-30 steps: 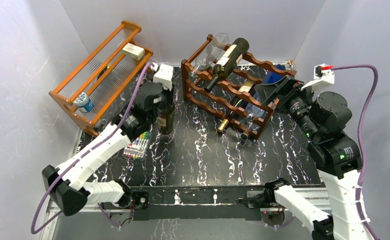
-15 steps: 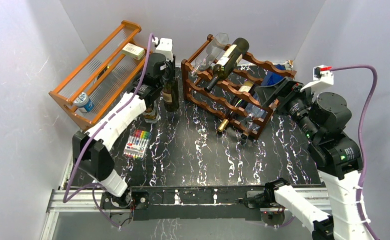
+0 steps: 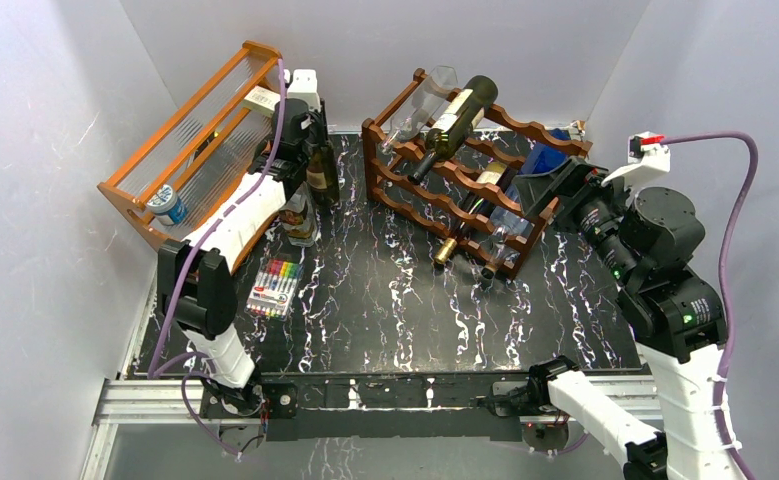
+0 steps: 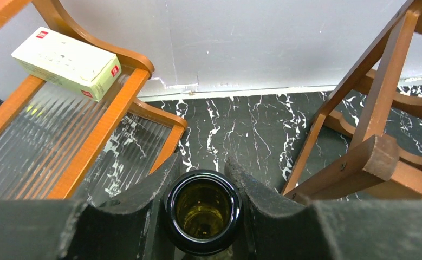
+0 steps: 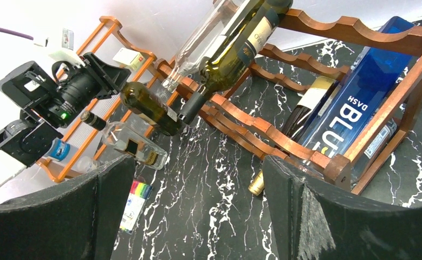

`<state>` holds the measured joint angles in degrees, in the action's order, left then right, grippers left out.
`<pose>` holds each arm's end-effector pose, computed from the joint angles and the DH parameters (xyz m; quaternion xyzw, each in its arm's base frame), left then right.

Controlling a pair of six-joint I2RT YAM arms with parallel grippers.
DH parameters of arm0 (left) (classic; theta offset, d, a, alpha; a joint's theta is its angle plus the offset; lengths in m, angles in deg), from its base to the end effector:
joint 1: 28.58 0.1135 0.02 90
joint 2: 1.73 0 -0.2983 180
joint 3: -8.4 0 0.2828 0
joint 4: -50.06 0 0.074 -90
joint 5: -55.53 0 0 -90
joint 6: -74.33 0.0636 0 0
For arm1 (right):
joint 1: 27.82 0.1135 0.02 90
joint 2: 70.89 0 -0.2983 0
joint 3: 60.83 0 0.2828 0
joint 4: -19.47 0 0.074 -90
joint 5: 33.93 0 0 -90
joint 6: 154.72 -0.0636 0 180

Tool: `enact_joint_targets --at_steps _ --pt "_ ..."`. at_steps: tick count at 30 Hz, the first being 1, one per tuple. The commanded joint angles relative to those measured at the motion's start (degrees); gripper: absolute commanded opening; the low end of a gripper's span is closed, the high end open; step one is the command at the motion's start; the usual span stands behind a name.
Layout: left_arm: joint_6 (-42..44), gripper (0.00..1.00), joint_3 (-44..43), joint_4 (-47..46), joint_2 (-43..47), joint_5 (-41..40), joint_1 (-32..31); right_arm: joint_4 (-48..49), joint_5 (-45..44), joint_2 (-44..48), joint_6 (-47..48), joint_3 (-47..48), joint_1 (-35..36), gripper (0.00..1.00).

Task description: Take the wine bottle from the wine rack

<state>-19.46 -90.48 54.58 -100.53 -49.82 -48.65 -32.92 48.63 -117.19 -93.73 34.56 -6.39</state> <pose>0.4598 -0.1501 0.3982 0.0132 0.7329 -0.0432 0.6788 0.1296 0.0420 0.5350 0.0924 0.7211 0.2492 0.6398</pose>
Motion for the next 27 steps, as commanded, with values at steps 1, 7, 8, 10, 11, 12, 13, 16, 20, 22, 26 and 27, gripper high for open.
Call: enact_joint_targets --at_steps 1,7,8,10,11,12,13,16,20,22,26,27 --pt "1.7 0.00 0.5 -8.9 3.0 -0.4 0.1 1.8 -1.7 0.8 1.8 1.3 -0.1 0.98" --pt "2.6 0.00 4.6 -12.1 4.1 -2.2 0.6 2.5 -0.6 0.1 1.7 0.8 -0.1 0.98" --pt "2.8 0.00 5.5 -13.1 4.4 -2.2 0.9 2.5 -0.2 0.0 1.6 0.9 -0.1 0.98" --pt "3.0 0.00 5.9 -13.6 4.6 -2.3 1.4 2.5 0.3 -0.3 1.5 0.9 -0.1 0.98" --pt "2.8 0.00 5.9 -13.4 4.5 -2.4 1.7 2.4 0.4 -0.4 1.5 1.0 -0.1 0.98" --pt "2.3 0.00 5.9 -13.2 4.3 -2.4 2.1 2.4 0.6 -0.4 1.5 1.0 -0.1 0.98" --pt "2.2 0.00 6.1 -13.0 4.3 -2.4 2.4 2.4 0.5 -0.4 1.4 1.2 -0.1 0.98" --pt "1.2 0.00 7.2 -13.0 4.4 -2.4 3.2 2.3 0.5 -0.4 1.5 1.7 -0.1 0.98" --pt "0.5 0.00 7.8 -12.9 4.7 -1.8 3.5 2.0 0.3 -0.4 1.7 2.0 -0.1 0.98" --pt "0.5 0.01 8.0 -12.6 4.9 -1.2 3.5 1.9 0.3 -0.4 1.6 1.8 -0.1 0.98" --pt "0.6 0.54 8.7 -12.4 6.3 -0.9 3.4 2.2 0.9 -0.7 1.3 1.5 -0.1 0.98" --pt "0.6 0.65 8.9 -12.4 6.8 -1.4 3.4 2.2 1.1 -0.8 1.3 1.5 -0.1 0.98"
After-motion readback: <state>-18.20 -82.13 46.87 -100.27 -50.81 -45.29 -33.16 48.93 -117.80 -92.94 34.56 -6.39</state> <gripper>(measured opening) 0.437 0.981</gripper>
